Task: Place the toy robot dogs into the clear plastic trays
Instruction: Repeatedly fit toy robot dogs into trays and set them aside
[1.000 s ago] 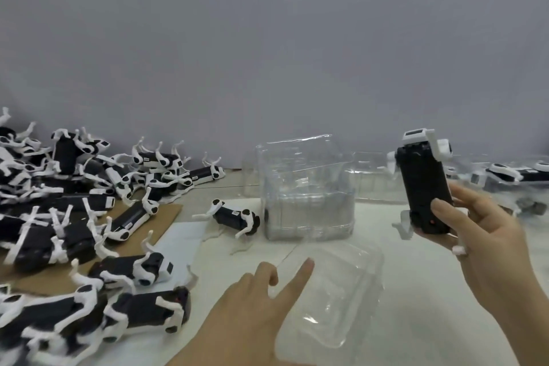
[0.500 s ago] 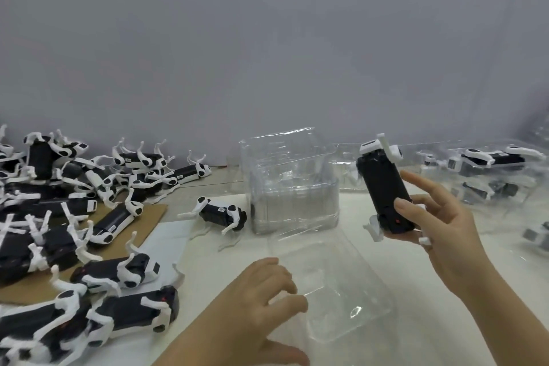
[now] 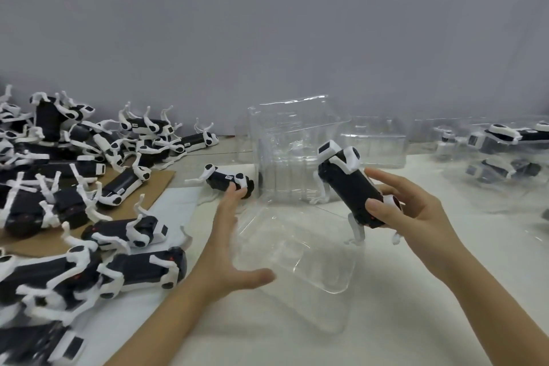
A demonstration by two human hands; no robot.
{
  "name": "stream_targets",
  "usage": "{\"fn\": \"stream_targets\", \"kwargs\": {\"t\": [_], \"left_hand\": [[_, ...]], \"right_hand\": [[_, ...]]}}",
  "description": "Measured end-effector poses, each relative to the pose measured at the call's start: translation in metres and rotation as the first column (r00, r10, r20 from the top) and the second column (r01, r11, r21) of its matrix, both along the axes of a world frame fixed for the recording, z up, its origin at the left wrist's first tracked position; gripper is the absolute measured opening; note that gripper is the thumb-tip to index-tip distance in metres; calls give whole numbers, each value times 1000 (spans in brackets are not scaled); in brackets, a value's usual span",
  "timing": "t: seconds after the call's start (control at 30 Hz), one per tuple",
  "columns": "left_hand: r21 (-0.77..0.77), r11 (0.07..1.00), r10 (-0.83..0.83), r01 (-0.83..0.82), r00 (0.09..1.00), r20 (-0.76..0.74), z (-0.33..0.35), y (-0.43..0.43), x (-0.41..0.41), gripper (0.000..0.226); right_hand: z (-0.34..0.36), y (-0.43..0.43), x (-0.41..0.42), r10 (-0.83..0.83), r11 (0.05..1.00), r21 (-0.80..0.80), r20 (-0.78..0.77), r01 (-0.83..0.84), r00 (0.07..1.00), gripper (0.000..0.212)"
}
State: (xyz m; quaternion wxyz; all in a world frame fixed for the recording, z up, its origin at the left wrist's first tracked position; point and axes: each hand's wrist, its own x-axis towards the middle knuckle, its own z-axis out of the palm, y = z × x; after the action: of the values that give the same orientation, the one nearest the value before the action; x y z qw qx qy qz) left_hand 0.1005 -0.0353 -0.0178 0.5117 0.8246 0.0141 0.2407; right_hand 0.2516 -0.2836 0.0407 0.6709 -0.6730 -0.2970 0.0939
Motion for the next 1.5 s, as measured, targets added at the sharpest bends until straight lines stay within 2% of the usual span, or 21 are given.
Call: {"fn": "stream_targets", "kwargs": {"t": [0.03, 0.07, 0.13, 0.2, 0.27, 0.3, 0.47, 0.63, 0.7, 0.77, 0.87, 0.97, 1.17, 1.3, 1.4, 1.5], "left_hand": [[-130, 990, -53, 45, 997, -54, -2, 1, 1, 108], [-187, 982, -49, 34, 996, -78, -4, 0, 3, 97], [-109, 990, 81, -93, 990, -112, -6, -8, 3, 79], [80, 986, 156, -148, 982, -104, -4, -18, -2, 88], [216, 973, 112, -85, 986, -119, -2, -21, -6, 107], [227, 973, 76, -43, 987, -139, -1, -19, -7, 114], [4, 982, -183, 189, 954, -237, 1, -14, -2, 137], [51, 990, -117, 128, 978, -174, 11, -14, 14, 123], [37, 994, -94, 102, 980, -175, 16, -12, 21, 123], [-42, 994, -110, 104, 973, -201, 14, -14, 23, 127], [-115, 989, -121, 96, 963, -242, 9, -13, 23, 128], [-129, 988, -113, 82, 960, -256, 7, -11, 24, 123], [-128, 987, -124, 92, 955, -270, 7, -8, 25, 121], [-138, 983, -151, 119, 956, -253, 4, -5, 28, 116], [-145, 982, -156, 124, 958, -242, -1, -2, 30, 115], [-156, 979, -168, 134, 958, -233, -5, 0, 33, 116]], "right_hand": [[-2, 2, -1, 7, 1000, -5, 3, -7, 1000, 43], [-3, 4, -1, 10, 1000, -7, 10, -10, 1000, 43], [-6, 6, -1, 2, 1000, -14, 36, -2, 999, 42], [-8, 6, 0, 6, 1000, -18, 52, -5, 999, 40], [-10, 5, 3, 25, 999, -24, 66, -23, 998, 40], [-11, 4, 4, 36, 999, -30, 74, -34, 997, 40], [-17, 4, 7, 90, 995, -39, 103, -86, 991, 42], [-11, 4, 10, 69, 997, -41, 205, -62, 976, 43], [-5, 6, 14, 96, 989, -138, 290, -57, 952, 51], [3, 9, 17, 190, 944, -324, 370, -65, 909, 55], [16, 17, 24, 380, 786, -615, 399, -63, 834, 53], [24, 29, 32, 463, 638, -770, 380, -3, 801, 49], [21, 46, 42, 544, 553, -833, 350, -12, 763, 47], [7, 50, 40, 505, 495, -867, 339, 55, 793, 39], [3, 54, 41, 588, 520, -839, 490, 164, 643, 40], [-3, 53, 41, 584, 560, -798, 570, 222, 578, 41]]}}
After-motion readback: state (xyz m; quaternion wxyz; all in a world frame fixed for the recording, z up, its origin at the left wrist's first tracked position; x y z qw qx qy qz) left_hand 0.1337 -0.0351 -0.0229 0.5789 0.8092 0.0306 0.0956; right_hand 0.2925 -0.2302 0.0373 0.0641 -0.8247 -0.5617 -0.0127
